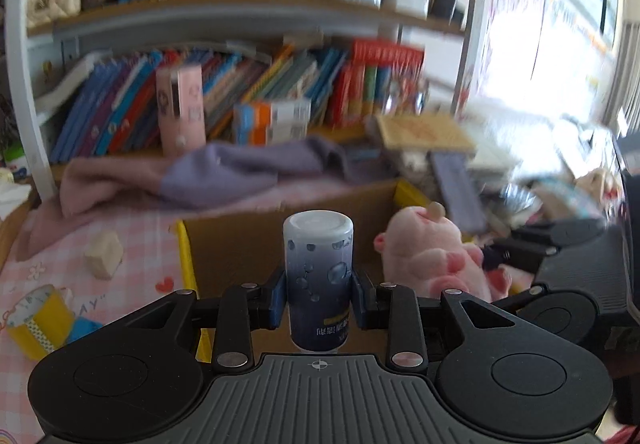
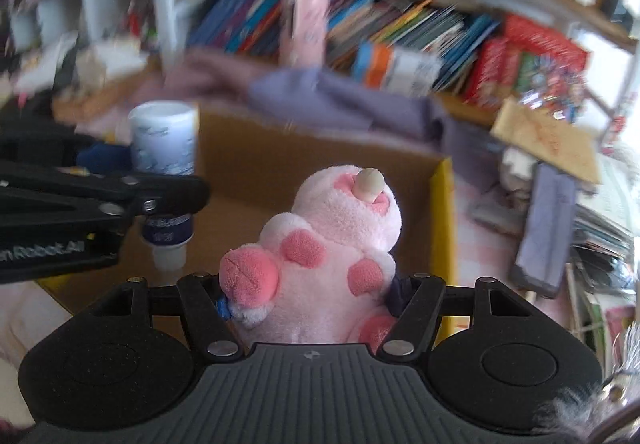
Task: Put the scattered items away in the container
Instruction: 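Release the tube with the left tool while the right tool releases the pig into the box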
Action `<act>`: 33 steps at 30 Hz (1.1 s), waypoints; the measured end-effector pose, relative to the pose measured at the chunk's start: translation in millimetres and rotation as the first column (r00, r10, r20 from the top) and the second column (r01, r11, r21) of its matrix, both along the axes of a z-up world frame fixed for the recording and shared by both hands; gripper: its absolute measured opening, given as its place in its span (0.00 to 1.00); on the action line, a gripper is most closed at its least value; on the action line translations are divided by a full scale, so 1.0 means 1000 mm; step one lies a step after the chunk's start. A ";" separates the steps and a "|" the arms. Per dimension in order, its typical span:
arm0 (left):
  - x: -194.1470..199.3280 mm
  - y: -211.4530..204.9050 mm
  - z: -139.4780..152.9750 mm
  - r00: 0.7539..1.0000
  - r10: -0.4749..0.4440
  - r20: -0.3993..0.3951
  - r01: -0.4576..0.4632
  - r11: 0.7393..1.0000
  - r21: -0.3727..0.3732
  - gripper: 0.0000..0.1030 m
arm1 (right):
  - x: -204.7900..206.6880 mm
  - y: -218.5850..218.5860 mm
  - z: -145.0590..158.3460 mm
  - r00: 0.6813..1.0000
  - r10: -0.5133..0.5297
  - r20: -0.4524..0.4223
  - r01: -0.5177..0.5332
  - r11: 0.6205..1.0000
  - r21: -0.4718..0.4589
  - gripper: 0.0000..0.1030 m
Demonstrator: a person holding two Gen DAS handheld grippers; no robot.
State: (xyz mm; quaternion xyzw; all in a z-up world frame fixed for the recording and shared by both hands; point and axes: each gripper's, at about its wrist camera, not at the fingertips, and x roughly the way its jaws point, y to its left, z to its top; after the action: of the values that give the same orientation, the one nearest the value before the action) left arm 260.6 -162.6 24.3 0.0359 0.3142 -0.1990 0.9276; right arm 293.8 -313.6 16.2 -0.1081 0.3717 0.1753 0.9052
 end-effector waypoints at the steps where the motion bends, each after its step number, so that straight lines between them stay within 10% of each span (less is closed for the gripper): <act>1: 0.004 -0.002 -0.005 1.000 0.008 -0.014 -0.007 1.000 0.018 0.30 | 0.005 0.006 -0.007 0.999 0.036 -0.032 -0.037 0.999 -0.038 0.63; 11: 0.029 -0.017 -0.031 0.990 0.029 -0.135 -0.016 0.995 0.100 0.31 | 0.016 0.022 -0.028 0.982 0.130 -0.133 -0.145 0.984 -0.103 0.64; 17: 0.025 -0.019 -0.021 0.997 0.033 -0.066 -0.027 0.996 0.086 0.56 | 0.016 0.019 -0.022 0.985 0.129 -0.113 -0.138 0.987 -0.079 0.75; 33: -0.052 0.026 0.027 0.990 0.128 0.064 -0.124 0.990 -0.069 0.81 | -0.046 0.010 0.023 0.993 -0.044 0.109 0.043 0.999 0.012 0.84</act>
State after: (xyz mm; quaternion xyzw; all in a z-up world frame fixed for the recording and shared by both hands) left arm 209.0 -137.0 51.1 -0.0073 0.2774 -0.1486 0.9492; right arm 248.1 -303.8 39.5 -0.1051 0.3228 0.1513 0.9284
